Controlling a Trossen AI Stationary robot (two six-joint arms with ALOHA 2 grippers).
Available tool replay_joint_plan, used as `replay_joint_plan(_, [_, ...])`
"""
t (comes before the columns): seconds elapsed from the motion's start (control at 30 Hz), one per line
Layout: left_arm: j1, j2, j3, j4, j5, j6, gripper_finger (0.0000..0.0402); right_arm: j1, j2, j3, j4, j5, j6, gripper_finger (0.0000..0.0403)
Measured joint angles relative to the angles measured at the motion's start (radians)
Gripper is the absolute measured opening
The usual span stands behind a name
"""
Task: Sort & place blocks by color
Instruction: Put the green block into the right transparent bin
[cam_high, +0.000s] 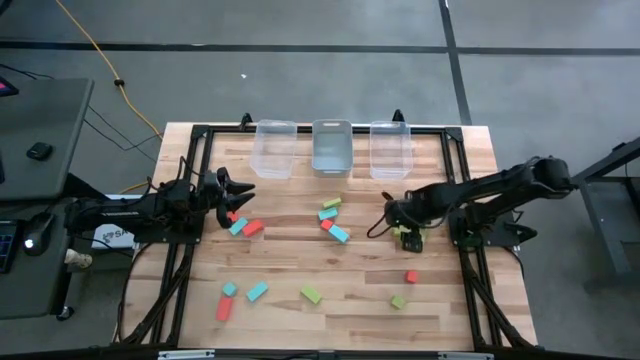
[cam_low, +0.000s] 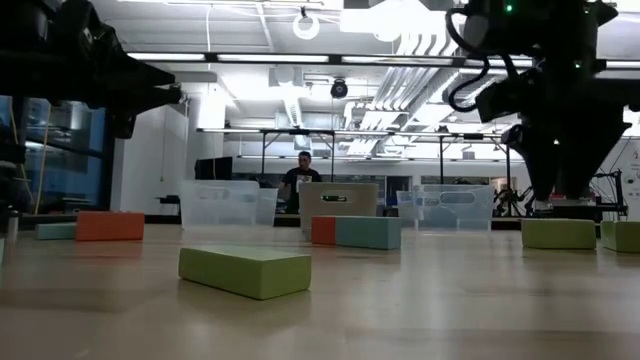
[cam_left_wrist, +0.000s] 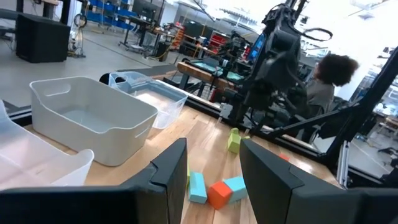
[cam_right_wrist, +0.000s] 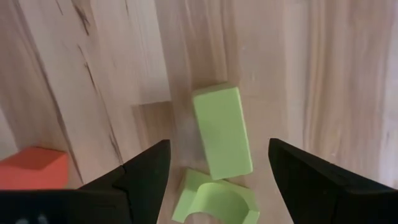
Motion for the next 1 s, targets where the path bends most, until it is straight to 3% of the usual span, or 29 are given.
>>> replay_joint_plan(0.7, [0.0,0.0,0.0,-0.001,-0.003,-0.009,0.0127,0.012,0.225,0.0,0.063,0.016,0.011,0.026])
replay_joint_plan(1.0, [0.0,0.0,0.0,-0.003,-0.003,-0.008,0.0127,0.012,0.233,0.0,0.08,-0.005,0.071,0.0194])
